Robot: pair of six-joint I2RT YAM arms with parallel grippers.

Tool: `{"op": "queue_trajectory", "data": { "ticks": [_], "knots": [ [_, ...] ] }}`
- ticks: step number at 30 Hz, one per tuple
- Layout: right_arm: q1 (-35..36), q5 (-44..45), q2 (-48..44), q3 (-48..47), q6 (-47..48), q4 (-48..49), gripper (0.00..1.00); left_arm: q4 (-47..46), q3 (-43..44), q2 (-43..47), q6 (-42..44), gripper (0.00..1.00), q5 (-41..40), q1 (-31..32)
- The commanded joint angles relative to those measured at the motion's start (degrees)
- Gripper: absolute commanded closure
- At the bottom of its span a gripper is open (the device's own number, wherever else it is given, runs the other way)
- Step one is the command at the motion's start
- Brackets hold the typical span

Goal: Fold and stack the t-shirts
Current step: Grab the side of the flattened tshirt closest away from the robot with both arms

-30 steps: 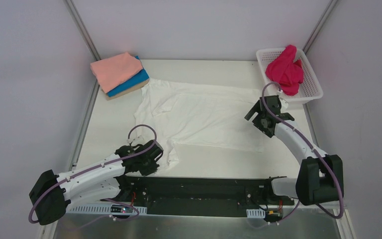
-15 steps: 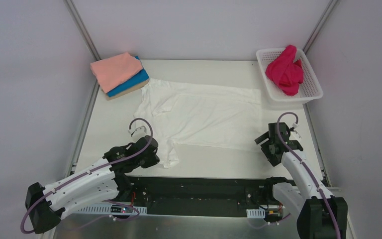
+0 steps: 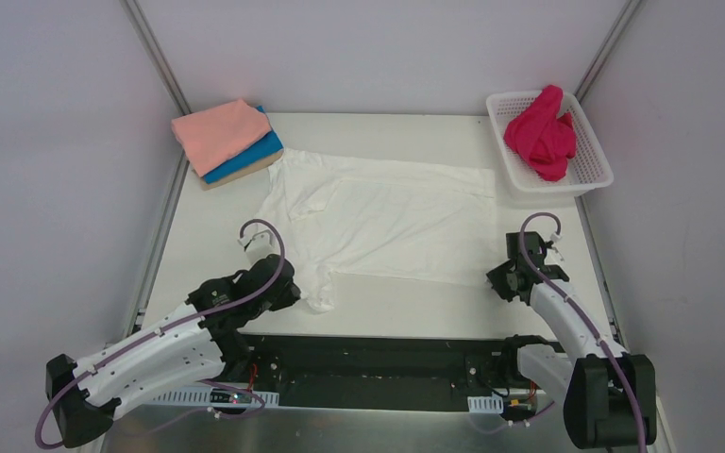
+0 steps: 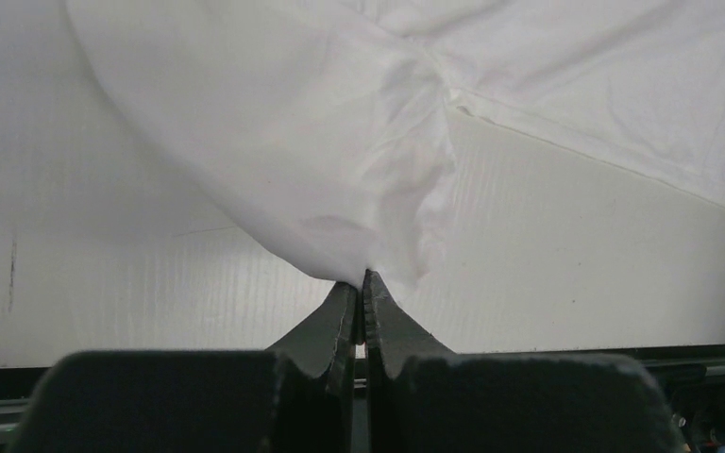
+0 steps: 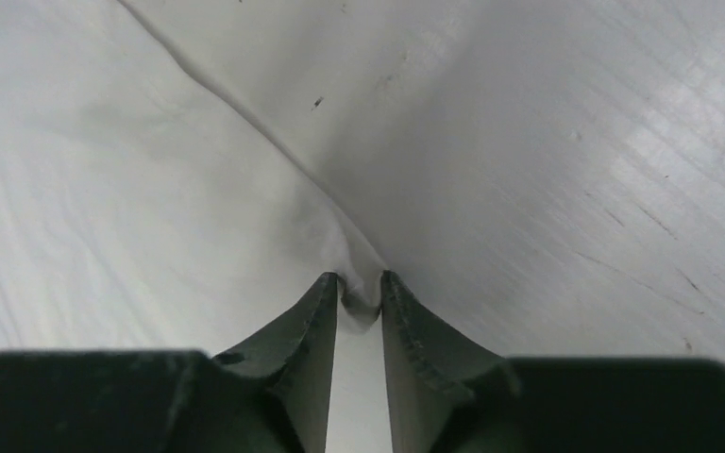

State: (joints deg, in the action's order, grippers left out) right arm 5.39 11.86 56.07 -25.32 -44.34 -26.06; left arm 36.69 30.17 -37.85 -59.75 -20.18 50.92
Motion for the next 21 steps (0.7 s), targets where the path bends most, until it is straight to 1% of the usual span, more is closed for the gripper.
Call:
{"op": "queue_trajectory", "data": {
  "ticks": [1, 3, 4, 5, 10, 14, 16, 18, 21],
  "knots": [
    [-0.2, -1.46, 1.11, 0.52, -0.34, 2.42, 0.79, -1.38, 3.79, -0.42, 2.72, 1.0, -5.64, -0.29],
    [-0.17, -0.79, 1.01, 0.05, 0.35, 2.27, 0.86, -2.49, 4.1, 0.13, 3.93, 1.0, -6.57, -0.34],
    [-0.18, -0.32, 0.93, -0.17, 0.73, 2.25, 0.95, -3.48, 4.1, 0.3, 4.59, 1.0, -7.0, -0.42],
    [-0.2, -0.11, 0.91, -0.43, 1.17, 2.37, 1.0, -4.7, 4.1, 0.31, 5.61, 1.0, -7.21, -0.48],
    [-0.2, -1.03, 1.39, -3.34, 4.69, 2.21, 1.0, -12.82, 5.78, -1.35, 11.53, 1.0, -7.54, -1.22],
    [-0.29, -2.31, 2.68, -6.93, 6.38, 2.01, 1.0, -18.62, 8.98, -5.92, 16.7, 1.0, -6.19, -3.38],
    [-0.27, -2.32, 3.69, -8.89, 7.0, 1.54, 1.0, -19.25, 11.46, -9.38, 18.29, 1.0, -5.02, -5.51],
    [-0.26, -2.41, 4.72, -10.71, 7.79, 1.41, 1.0, -19.96, 13.71, -12.25, 19.93, 1.0, -3.11, -9.06],
    [-0.53, -2.09, 6.37, -13.78, 8.72, 0.8, 1.0, -22.9, 15.71, -15.73, 21.16, 1.0, 2.6, -15.16]
  ]
}}
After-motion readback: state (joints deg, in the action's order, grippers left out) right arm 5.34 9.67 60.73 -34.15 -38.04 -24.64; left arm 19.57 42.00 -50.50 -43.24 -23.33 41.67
